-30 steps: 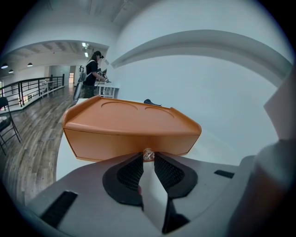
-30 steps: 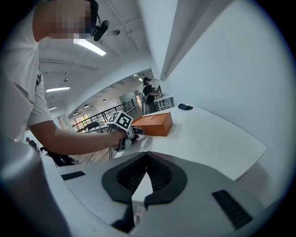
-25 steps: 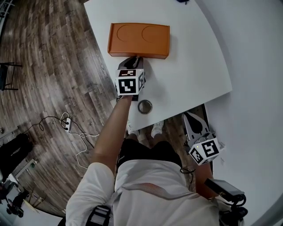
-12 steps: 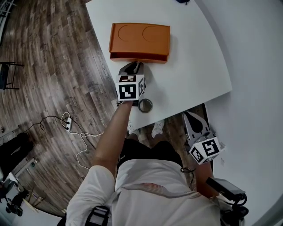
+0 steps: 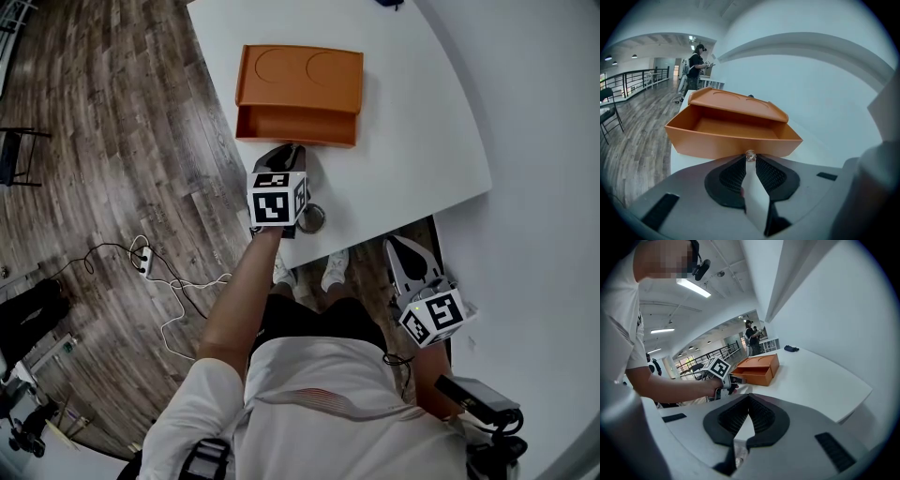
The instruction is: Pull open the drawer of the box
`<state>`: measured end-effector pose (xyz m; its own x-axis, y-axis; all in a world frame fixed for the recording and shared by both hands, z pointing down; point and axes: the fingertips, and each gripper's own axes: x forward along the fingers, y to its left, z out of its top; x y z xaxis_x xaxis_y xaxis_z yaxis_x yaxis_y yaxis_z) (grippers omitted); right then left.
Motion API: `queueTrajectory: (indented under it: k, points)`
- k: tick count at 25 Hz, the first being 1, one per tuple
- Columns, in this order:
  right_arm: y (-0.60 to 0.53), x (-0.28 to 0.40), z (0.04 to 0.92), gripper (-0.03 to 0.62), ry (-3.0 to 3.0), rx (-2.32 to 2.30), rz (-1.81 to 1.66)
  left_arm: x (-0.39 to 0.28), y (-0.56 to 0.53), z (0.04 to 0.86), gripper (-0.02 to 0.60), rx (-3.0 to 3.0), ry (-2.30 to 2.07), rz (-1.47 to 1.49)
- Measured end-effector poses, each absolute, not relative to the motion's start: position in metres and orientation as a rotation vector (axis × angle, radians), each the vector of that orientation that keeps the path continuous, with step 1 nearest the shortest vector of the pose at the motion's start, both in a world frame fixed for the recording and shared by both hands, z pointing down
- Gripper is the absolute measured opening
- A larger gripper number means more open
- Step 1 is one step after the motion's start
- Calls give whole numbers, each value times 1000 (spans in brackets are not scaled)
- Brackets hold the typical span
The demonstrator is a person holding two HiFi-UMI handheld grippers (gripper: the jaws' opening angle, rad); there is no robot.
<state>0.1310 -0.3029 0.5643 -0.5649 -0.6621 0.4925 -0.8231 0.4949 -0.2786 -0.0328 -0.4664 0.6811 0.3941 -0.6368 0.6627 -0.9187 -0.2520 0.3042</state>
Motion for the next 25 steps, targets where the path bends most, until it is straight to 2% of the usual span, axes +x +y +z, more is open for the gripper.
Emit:
queueTrajectory:
  k: [25]
  points:
    - [-271,119,550,3,-2460,1231,717,-39,-416,675,80,1961,-1313,562]
